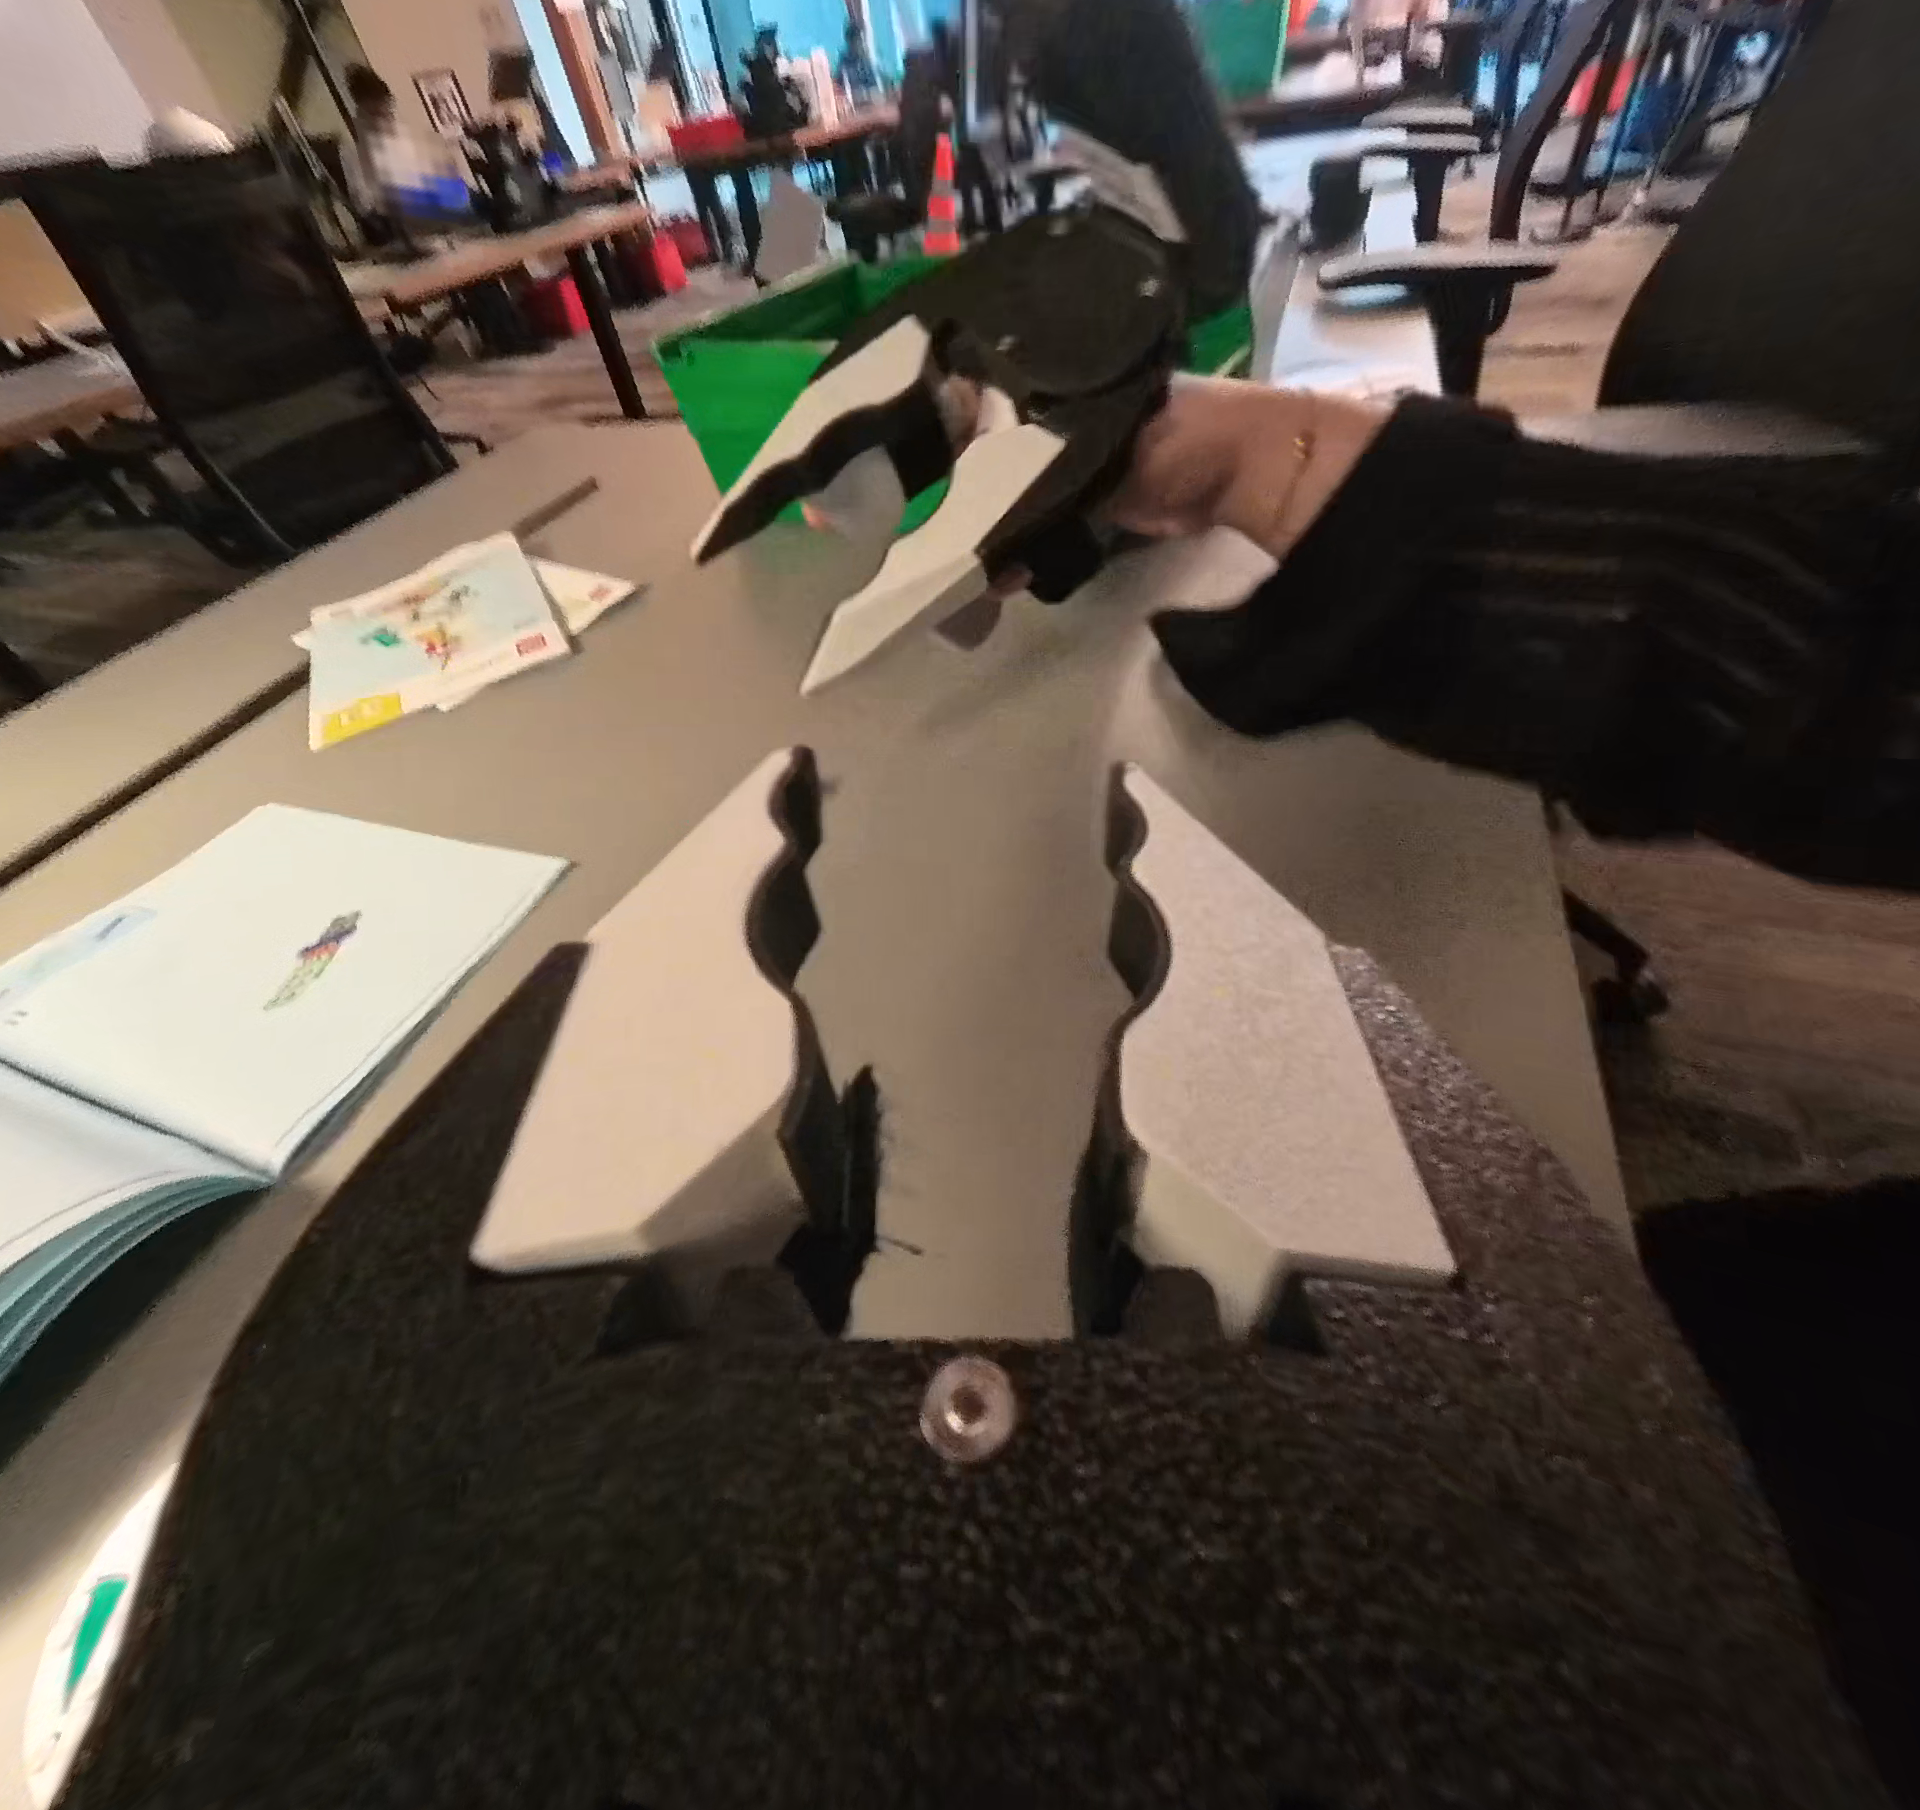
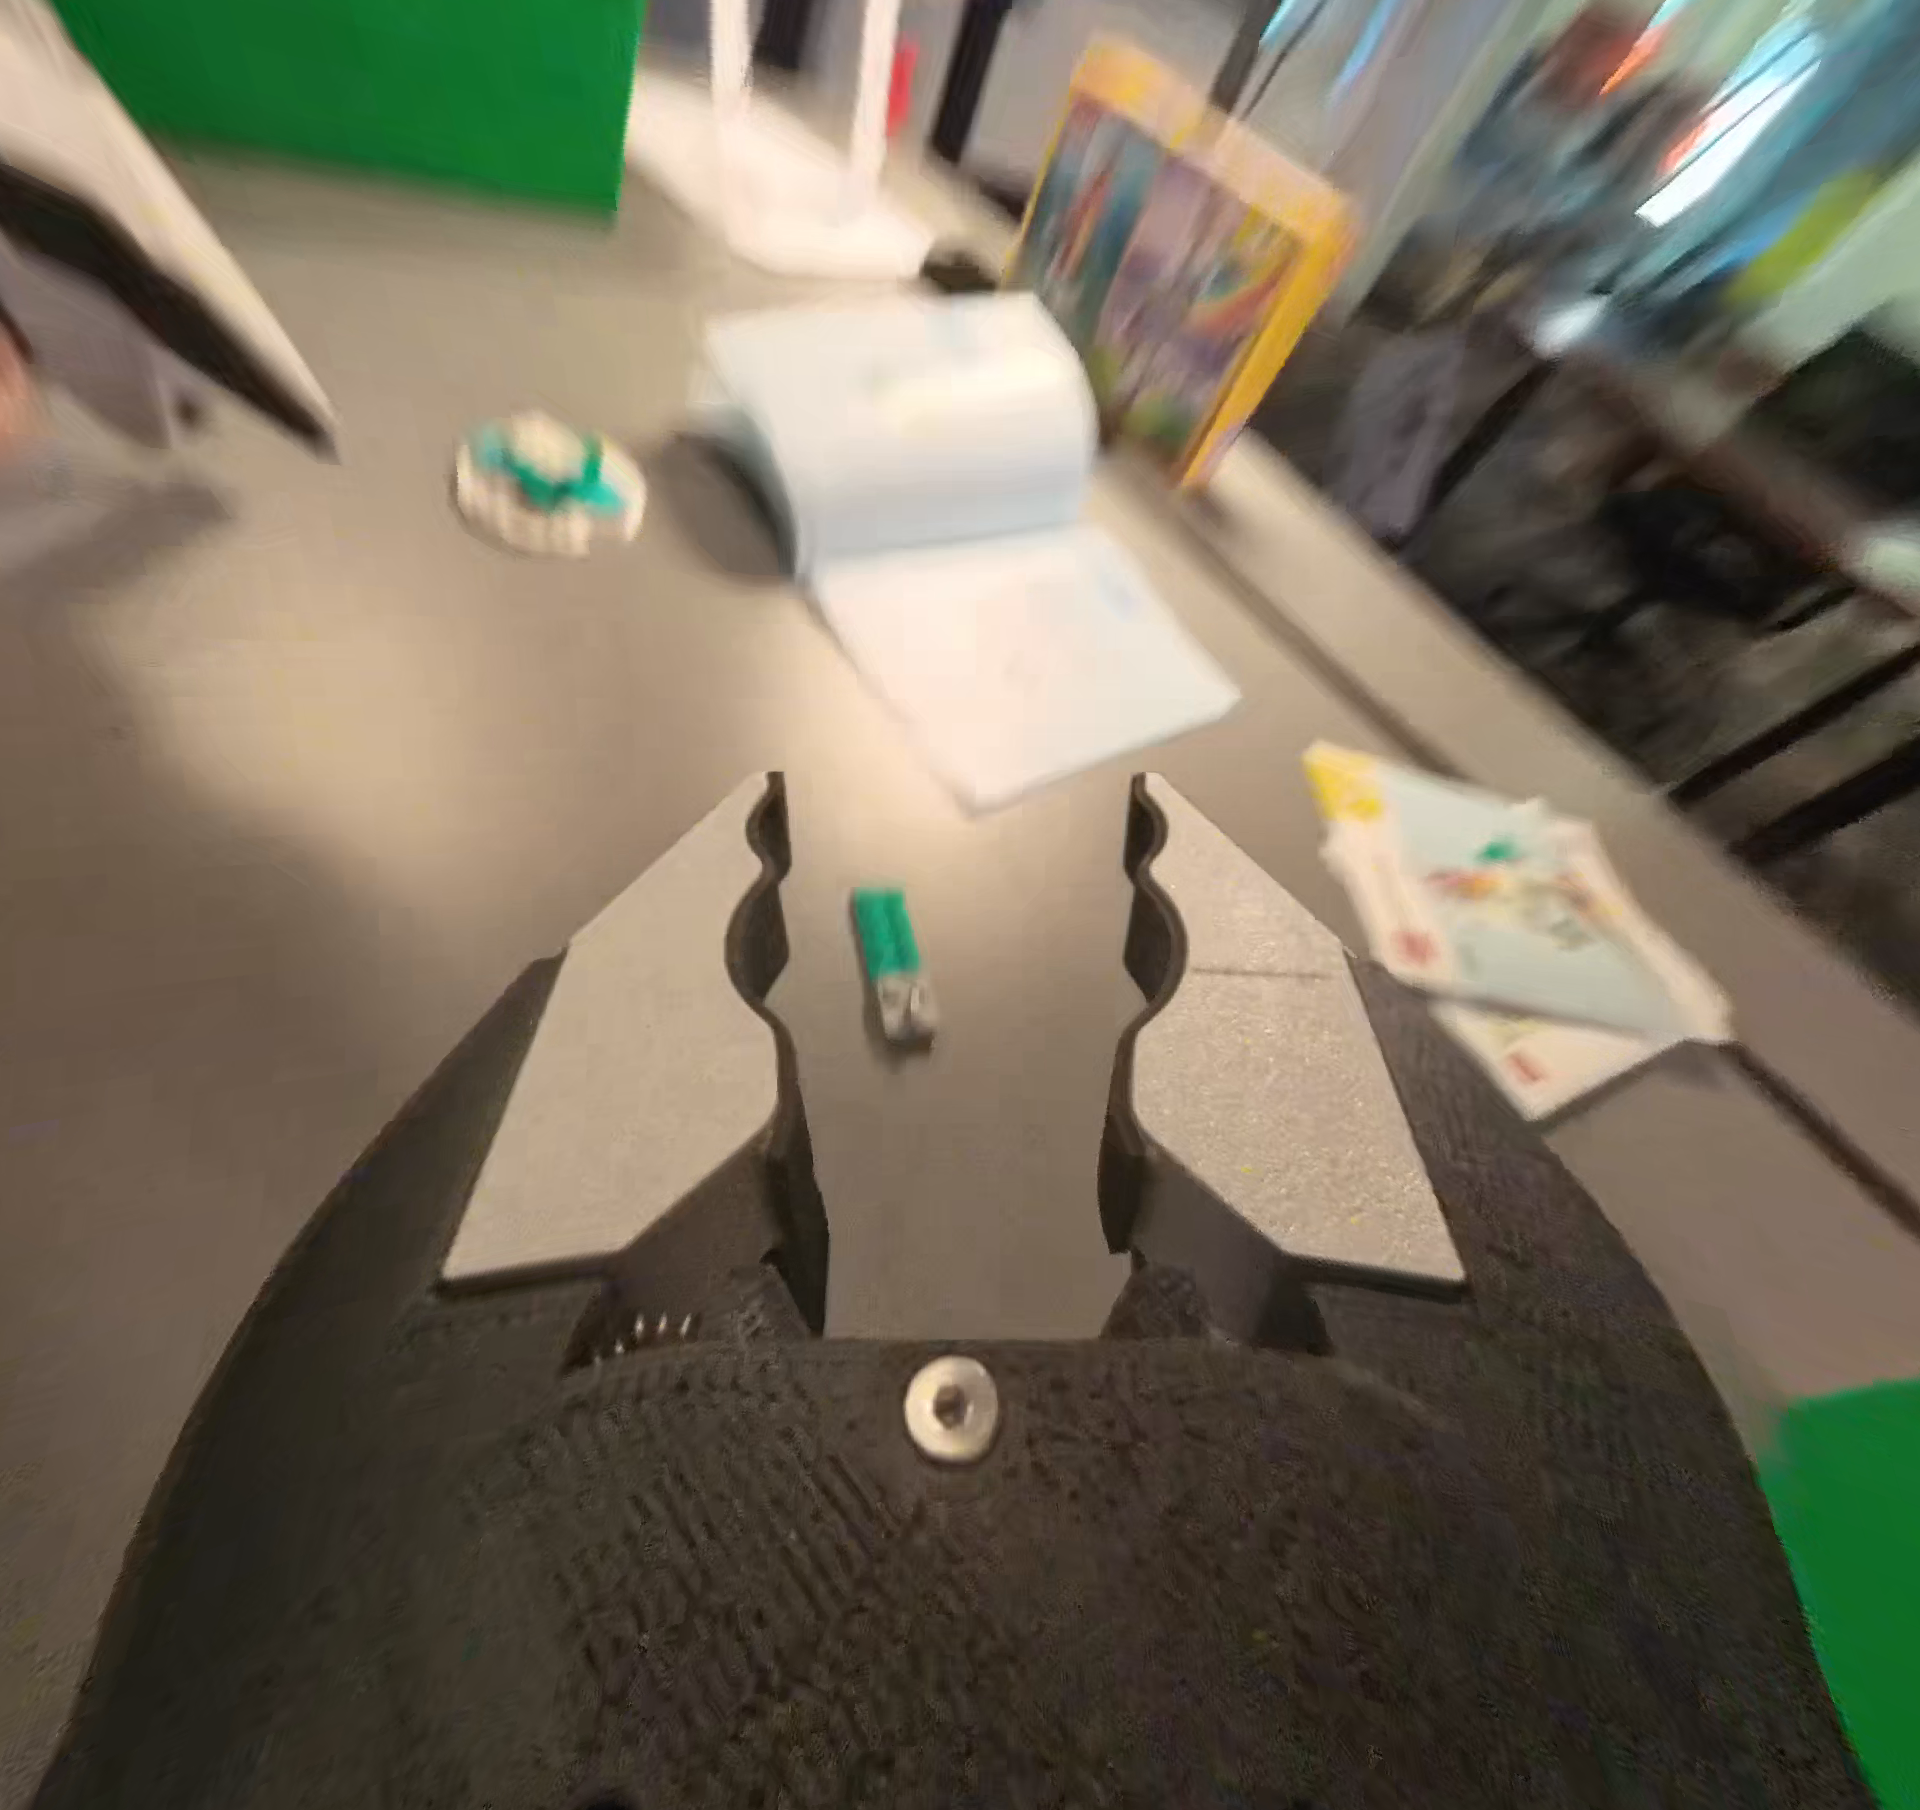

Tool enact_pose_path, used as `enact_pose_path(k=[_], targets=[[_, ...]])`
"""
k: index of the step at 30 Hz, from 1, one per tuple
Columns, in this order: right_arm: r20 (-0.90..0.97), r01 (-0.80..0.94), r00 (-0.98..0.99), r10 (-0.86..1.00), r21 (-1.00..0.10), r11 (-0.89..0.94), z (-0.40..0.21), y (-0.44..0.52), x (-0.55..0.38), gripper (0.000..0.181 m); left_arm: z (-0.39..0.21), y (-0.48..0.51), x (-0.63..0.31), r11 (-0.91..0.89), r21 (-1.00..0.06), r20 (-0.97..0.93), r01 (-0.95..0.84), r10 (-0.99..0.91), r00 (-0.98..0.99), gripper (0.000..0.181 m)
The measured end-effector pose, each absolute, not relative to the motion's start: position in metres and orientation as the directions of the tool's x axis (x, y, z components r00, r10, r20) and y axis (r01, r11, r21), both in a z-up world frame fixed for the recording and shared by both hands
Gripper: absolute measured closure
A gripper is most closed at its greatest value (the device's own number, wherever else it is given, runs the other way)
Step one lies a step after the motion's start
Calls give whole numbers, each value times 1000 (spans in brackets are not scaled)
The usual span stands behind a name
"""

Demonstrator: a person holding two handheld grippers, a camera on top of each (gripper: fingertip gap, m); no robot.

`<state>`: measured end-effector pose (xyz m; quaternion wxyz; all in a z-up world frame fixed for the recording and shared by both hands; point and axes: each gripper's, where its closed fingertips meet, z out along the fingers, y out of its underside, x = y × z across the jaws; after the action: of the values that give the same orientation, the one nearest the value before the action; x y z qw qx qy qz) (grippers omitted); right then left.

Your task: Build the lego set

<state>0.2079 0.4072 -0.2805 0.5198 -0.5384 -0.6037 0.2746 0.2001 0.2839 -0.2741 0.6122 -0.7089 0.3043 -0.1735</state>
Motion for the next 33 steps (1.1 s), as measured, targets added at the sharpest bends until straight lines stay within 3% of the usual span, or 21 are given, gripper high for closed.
enact_pose_path(k=[3, 6, 11, 15, 20, 26, 33], targets=[[376, 119, 398, 837, -926, 359, -206, 385, 222, 120, -255, 279, 207, 27, -981, -168, -190, -601, 782, 108], [337, -51, 638, 692, -879, 474, -159, 350, 260, 122, -234, 275, 211, 134, -971, -241, -200, -505, 829, 85], [396, 64, 827, 399, -771, 633, -153, 298, 339, 126, -205, 260, 230, 255, -954, -254, -161, -394, 883, 67], [308, 110, 933, 187, -738, 665, -162, 272, 419, 125, -193, 255, 273, 320, -944, -214, -82, -403, 890, 44], [253, 226, 966, -55, -722, 654, -177, 248, 515, 112, -195, 254, 348, 402, -901, -335, -162, -408, 849, 29], [167, 308, 942, -292, -778, 548, -227, 231, 641, 97, -208, 255, 460, 505, -822, -520, -262, -479, 707, 25], [123, 248, 836, -534, -954, 168, -391, 182, 794, 91, -219, 265, 561, 562, -790, -585, -243, -575, 573, 24]])
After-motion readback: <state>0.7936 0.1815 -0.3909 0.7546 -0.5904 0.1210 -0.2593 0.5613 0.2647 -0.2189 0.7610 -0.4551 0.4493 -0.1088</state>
